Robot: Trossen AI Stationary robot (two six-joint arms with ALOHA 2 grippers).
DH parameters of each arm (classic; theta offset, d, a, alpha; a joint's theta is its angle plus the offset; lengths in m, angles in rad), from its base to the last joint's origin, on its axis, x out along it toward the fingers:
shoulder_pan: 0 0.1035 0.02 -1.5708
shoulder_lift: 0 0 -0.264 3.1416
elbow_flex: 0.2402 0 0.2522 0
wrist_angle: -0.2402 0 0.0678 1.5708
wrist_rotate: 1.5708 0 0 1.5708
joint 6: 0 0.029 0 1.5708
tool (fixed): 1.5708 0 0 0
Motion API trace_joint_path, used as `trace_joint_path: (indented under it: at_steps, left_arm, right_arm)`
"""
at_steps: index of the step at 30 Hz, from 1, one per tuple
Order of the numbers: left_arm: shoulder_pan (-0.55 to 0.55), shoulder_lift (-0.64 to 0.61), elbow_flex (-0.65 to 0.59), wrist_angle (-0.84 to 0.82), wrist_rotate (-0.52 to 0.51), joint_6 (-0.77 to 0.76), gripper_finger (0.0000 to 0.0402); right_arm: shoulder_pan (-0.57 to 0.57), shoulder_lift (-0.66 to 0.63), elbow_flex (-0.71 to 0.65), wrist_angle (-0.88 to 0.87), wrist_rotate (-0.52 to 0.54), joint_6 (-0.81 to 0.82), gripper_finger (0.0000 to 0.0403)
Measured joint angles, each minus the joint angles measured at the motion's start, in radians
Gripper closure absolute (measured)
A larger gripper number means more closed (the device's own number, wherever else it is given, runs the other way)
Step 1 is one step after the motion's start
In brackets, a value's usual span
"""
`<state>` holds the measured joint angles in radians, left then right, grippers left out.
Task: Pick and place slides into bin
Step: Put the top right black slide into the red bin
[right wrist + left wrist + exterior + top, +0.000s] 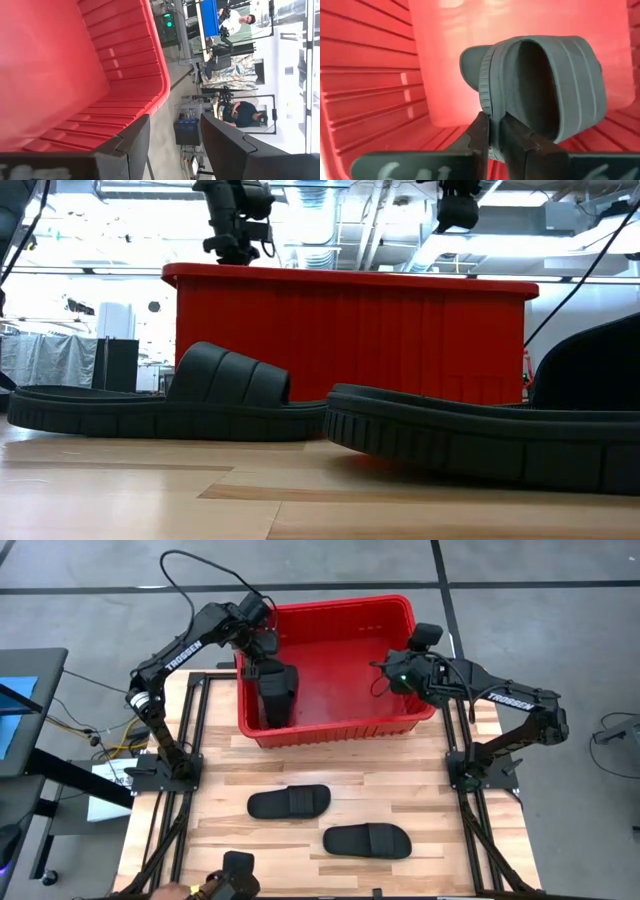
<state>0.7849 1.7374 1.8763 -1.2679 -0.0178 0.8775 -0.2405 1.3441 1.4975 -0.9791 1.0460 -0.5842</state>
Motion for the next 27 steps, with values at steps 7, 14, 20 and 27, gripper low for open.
trace_joint_path:
  at_steps: [7,14,20,27]
  left_arm:
    - [-0.005,0.000,0.000,0.003,-0.039,0.016,0.0379]
    - [-0.005,0.000,0.000,0.004,-0.042,0.065,0.0368]
    - [-0.005,0.000,0.000,0.019,-0.044,0.069,0.0360]
    - [-0.005,0.000,0.000,0.031,-0.043,0.070,0.0359]
  right_arm:
    - [0.000,0.000,0.000,-0.001,-0.001,0.000,0.0232]
    - [0.000,0.000,0.000,-0.001,-0.001,0.000,0.0230]
    - [0.000,0.000,0.000,-0.002,-0.001,0.001,0.0231]
    - [0.000,0.000,0.000,-0.002,-0.001,0.001,0.0231]
